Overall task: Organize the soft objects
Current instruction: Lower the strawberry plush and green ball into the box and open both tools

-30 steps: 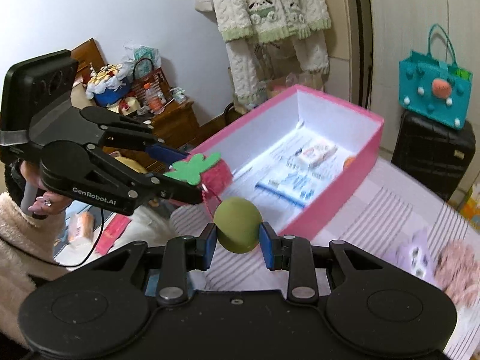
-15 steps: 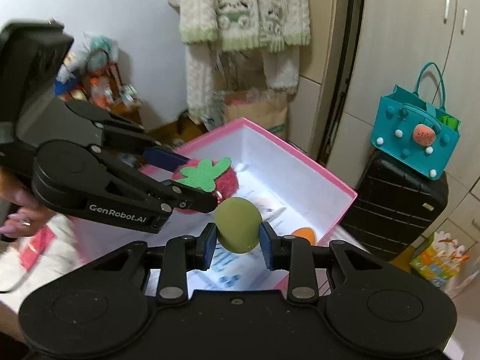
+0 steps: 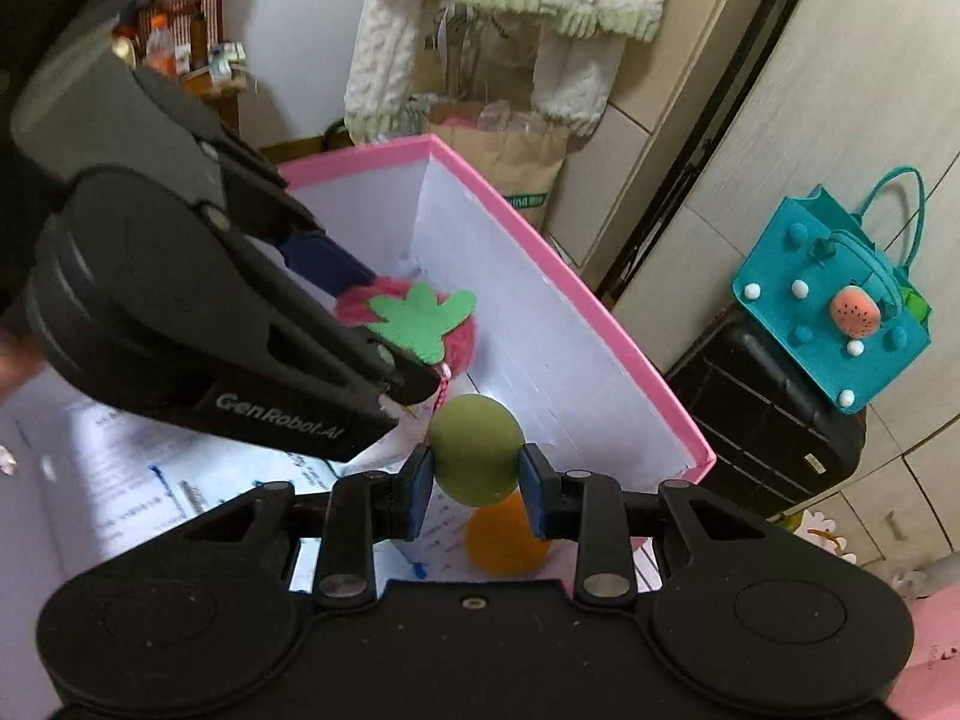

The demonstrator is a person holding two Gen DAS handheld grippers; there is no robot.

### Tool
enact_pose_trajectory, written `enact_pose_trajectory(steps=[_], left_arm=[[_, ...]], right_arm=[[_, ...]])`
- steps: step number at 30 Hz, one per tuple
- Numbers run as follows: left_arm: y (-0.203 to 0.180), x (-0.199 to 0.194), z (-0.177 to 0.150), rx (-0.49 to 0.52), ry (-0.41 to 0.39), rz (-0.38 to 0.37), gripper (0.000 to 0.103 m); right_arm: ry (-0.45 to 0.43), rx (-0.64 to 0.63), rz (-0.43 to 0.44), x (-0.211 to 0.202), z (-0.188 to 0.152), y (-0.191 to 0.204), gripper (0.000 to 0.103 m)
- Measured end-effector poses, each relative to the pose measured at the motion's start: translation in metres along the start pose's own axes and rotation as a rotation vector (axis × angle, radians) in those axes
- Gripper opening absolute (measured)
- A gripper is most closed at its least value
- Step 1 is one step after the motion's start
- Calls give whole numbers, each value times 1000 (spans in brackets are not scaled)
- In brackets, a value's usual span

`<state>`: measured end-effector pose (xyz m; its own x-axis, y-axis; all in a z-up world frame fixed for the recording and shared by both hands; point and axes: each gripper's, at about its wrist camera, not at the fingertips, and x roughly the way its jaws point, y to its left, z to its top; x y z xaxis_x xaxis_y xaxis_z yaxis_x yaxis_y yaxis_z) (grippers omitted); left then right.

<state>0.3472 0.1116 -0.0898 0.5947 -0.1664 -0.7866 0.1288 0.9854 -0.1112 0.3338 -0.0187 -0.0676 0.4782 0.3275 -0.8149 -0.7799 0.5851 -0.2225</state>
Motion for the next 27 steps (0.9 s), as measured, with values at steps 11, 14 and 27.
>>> enact_pose_trajectory(steps=[11, 14, 27], left_arm=[[5, 22, 0, -67, 59, -56, 45], [5, 24, 0, -73, 62, -54, 45], [-3, 17, 0, -18, 90, -34, 65]], right_arm=[[0, -34, -17, 19, -1, -5, 40], [-20, -51, -50, 16, -4, -4, 49], [-159, 16, -96, -45, -37, 19, 53]])
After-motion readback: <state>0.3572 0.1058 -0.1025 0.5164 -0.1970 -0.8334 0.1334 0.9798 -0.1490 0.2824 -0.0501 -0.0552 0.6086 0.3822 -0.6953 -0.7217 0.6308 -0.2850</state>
